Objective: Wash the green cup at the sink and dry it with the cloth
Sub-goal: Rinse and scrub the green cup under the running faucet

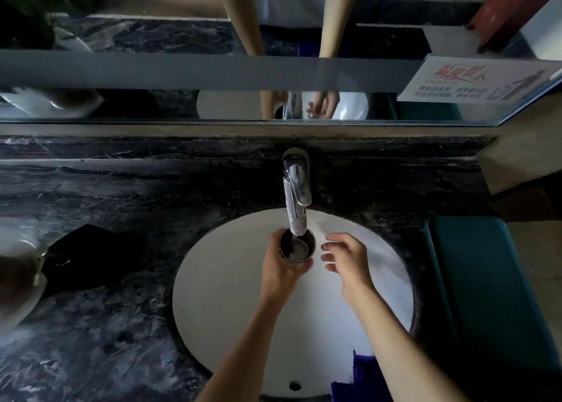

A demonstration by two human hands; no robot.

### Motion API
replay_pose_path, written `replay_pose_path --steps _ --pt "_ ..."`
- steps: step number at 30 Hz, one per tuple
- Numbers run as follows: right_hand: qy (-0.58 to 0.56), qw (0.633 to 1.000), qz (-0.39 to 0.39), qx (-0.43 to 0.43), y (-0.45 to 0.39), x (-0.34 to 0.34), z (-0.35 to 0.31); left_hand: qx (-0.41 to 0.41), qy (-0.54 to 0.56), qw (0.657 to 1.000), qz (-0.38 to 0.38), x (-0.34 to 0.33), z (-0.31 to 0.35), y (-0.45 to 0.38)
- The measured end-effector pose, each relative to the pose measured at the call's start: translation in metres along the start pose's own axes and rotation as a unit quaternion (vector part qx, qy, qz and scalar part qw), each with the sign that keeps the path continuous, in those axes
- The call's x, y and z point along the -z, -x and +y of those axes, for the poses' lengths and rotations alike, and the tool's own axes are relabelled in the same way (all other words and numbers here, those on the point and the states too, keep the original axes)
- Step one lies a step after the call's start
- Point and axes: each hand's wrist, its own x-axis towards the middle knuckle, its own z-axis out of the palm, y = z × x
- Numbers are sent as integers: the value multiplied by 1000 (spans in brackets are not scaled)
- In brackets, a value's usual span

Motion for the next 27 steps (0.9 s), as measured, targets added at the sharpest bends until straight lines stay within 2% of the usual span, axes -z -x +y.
replay_pose_path --steps 4,8,12,16,22,27 --pt "83 991 -100 27 -2 -6 14 -20 18 999 20 4 -3 -1" --pt "28 988 -154 11 0 -15 9 -33 27 999 13 10 -7 -3" --pt "-15 986 -168 -17 1 -16 12 -37 17 999 -14 12 -15 -1" --pt "-32 985 -165 -26 2 -19 9 -29 16 999 13 16 -13 -8" --pt "-8 988 -156 -8 2 -15 9 -29 2 999 -27 14 -15 -10" --pt "-12 988 -156 -6 4 -18 16 -23 9 1000 3 20 -17 -11"
